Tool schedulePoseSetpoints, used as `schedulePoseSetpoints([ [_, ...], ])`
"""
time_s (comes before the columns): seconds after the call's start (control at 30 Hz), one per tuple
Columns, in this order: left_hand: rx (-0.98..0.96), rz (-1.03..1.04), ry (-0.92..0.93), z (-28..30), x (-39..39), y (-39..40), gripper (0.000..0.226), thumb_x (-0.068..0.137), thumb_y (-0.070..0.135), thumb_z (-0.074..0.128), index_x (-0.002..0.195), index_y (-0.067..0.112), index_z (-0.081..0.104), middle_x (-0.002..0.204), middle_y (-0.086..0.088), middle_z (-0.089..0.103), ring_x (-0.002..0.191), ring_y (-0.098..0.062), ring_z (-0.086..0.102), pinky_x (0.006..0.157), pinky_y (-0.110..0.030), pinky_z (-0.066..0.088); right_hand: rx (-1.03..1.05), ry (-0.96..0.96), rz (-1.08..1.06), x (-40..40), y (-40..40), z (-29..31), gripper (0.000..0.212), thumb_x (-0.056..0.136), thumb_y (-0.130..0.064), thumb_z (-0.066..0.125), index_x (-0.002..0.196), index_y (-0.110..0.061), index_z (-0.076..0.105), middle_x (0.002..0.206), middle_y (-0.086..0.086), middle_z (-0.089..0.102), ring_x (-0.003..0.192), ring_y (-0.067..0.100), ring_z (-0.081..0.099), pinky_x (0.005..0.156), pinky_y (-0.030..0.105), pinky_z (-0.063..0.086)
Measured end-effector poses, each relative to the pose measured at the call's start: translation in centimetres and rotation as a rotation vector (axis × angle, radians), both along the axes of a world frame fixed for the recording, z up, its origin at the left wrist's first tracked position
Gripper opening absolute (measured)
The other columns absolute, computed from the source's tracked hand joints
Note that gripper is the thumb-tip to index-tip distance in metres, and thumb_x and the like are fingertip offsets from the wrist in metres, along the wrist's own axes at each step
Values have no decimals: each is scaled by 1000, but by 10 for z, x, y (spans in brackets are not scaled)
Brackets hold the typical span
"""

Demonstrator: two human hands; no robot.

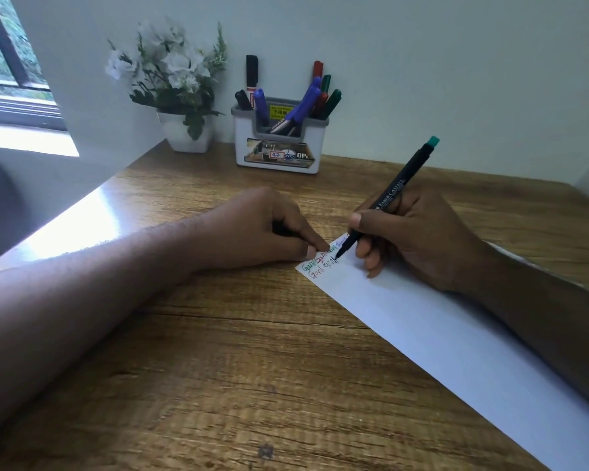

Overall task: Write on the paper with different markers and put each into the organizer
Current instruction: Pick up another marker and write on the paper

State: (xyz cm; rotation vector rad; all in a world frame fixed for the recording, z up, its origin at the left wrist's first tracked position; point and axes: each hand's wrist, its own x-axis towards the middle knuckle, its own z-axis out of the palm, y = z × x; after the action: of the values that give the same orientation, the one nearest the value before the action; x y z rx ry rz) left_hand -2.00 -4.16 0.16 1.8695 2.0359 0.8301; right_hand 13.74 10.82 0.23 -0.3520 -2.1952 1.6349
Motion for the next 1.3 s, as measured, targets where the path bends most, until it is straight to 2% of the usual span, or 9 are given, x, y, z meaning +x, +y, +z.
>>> schedulePoseSetpoints([
  [0.23,1,10,-7,0,1,0,22,82,24,70,102,34,74,75,32,63,79,7,61,64,-5,42,116,14,44,3,-4,2,16,88,-3,62,77,9,66,55,13,65,40,16,58,41,25,50],
  [0.4,-13,11,-8,1,2,1,22,83,26,70,102,35,73,79,31,63,82,7,61,64,-6,43,41,22,-96,0,0,-1,17,88,-6,63,74,4,67,51,9,63,38,17,56,40,29,52],
  [0.6,4,8,-5,-1,0,1,22,81,26,72,100,36,74,75,36,62,79,8,61,65,-7,42,41,54,-43,2,-2,-1,16,88,-2,61,75,8,66,54,12,63,41,20,57,42,31,53],
  [0.97,-7,11,-17,0,1,0,22,81,26,70,101,36,73,79,30,64,82,5,62,68,-10,45,64,45,-11,1,-2,-2,14,89,-1,60,80,9,66,55,12,64,41,17,58,43,28,53],
  [1.17,-12,25,-17,1,2,0,22,81,26,71,100,38,73,75,34,62,81,7,62,66,-8,43,54,47,-7,1,-1,-2,15,89,-2,61,81,9,66,57,14,64,42,18,59,44,30,54],
  [1.3,-35,40,-30,1,3,0,18,81,34,71,98,39,73,84,27,68,85,6,64,71,-13,47,-30,101,-28,0,0,-2,14,88,0,59,78,7,67,57,15,64,42,20,58,42,29,52],
])
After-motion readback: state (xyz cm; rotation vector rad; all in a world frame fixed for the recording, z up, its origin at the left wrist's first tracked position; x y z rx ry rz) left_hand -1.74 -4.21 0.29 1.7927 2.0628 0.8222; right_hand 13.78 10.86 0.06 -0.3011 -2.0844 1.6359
